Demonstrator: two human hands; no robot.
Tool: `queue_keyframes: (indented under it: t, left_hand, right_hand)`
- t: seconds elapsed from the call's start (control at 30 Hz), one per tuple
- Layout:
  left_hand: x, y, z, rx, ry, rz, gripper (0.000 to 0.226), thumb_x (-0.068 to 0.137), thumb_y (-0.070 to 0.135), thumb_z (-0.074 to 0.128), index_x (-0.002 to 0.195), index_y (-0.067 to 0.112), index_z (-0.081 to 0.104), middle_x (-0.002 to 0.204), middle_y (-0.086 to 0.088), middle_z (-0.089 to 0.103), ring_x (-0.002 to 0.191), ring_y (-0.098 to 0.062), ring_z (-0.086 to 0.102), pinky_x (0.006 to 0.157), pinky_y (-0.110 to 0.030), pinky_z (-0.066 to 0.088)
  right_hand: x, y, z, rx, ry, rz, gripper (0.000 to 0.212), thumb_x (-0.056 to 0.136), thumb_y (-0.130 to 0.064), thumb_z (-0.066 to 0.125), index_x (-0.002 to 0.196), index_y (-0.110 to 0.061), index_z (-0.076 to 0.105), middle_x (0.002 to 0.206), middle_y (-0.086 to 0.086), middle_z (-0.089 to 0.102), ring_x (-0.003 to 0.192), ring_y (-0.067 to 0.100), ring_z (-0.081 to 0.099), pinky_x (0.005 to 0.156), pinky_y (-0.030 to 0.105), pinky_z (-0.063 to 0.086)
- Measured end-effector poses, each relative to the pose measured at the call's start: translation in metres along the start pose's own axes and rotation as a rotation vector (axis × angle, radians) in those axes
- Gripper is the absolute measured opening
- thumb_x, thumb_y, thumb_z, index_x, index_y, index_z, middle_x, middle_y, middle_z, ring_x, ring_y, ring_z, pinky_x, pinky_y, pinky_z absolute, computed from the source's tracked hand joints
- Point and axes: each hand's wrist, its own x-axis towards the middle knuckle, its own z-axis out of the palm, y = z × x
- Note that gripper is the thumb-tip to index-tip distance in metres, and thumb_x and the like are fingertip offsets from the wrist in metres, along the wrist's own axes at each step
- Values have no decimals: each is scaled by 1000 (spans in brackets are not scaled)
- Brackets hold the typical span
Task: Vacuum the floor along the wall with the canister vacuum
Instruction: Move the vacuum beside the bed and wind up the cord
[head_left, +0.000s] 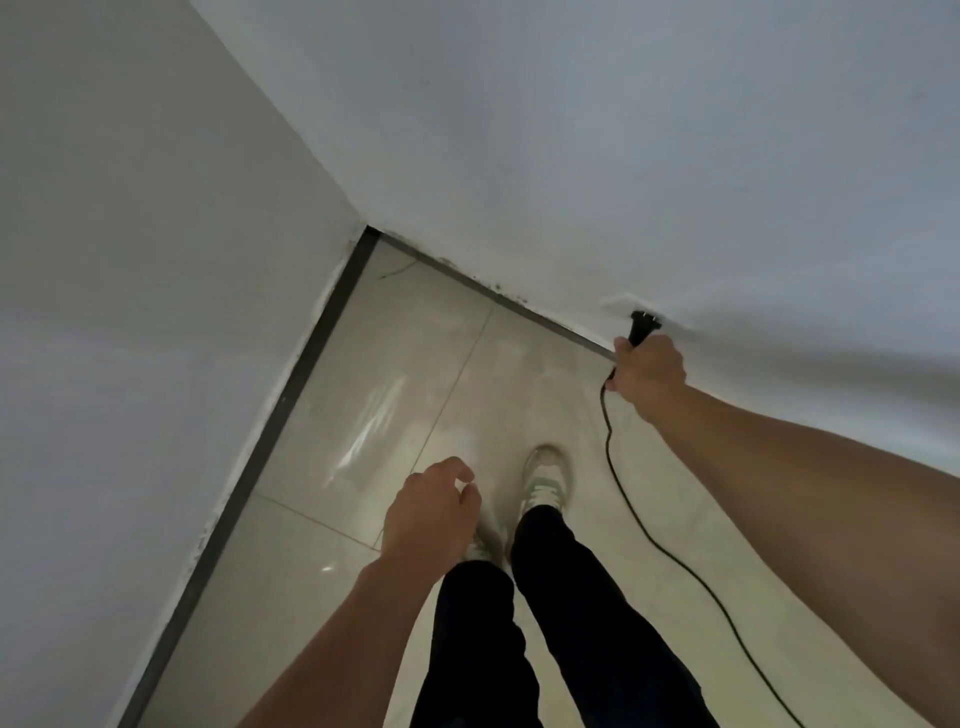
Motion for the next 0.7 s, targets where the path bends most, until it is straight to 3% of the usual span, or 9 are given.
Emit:
queue_keyframes:
  t: [0.1,0.17,0.23,0.3,0.4,0.47,0.6,0.7]
  left_hand:
    - [6,6,-2,19,-14,-12,23,94,29,48,113,26,62,96,-2,67,88,-17,62,83,-37,53]
    - [7,10,-7,28,-5,-3,23,94,28,48,113,26,61,95,0,67,87,-17,63,81,-35,52]
    - [6,12,-15,38,11,7,23,94,28,48,114,27,61,98,-1,66,90,-17,62,81,-33,51]
    - [2,13,-23,50,25,18,24,94,28,48,114,26,60,99,-2,66,93,-19,60,83,-35,50]
    - [-10,10,-33,65,42,40,24,94,27,48,115,24,60,99,-4,66,93,-21,60,86,-39,50]
    - [-21,5,-40,77,54,62,24,95,27,48,115,23,60,98,-5,66,91,-21,61,84,-39,51]
    - [-50,2,-57,127,80,119,22,94,27,49,113,22,61,91,-4,67,85,-22,62,79,-37,53]
    - [-81,14,-76,137,104,185,22,93,26,50,111,23,62,90,-4,67,84,-22,63,79,-36,53]
  right_hand:
    - [1,2,-1,47,-22,4,36,97,-40,53,102,-5,57,91,18,73,83,32,71,74,37,56]
    - [-3,1,-7,66,-23,3,38,98,-40,52,102,-3,62,69,10,71,65,22,70,58,31,51]
    - [-14,4,-10,63,-32,-5,37,98,-39,53,99,-4,64,59,3,68,55,14,67,53,29,49]
    - [-35,16,-6,70,-89,-15,37,98,-40,53,98,-5,66,71,6,72,63,19,71,67,36,57]
    - [-77,40,4,99,-162,-58,39,99,-40,50,97,-5,68,90,12,75,86,32,71,83,47,56]
    - [-100,52,0,108,-194,-117,40,101,-40,46,96,-5,66,85,11,74,86,32,70,83,45,54]
    - [-142,60,-37,151,-233,-177,39,104,-39,40,96,-9,63,69,1,57,64,24,61,74,41,52]
    - [-180,59,-80,52,-302,-281,28,103,-21,41,87,-10,62,65,0,50,62,20,49,64,33,41]
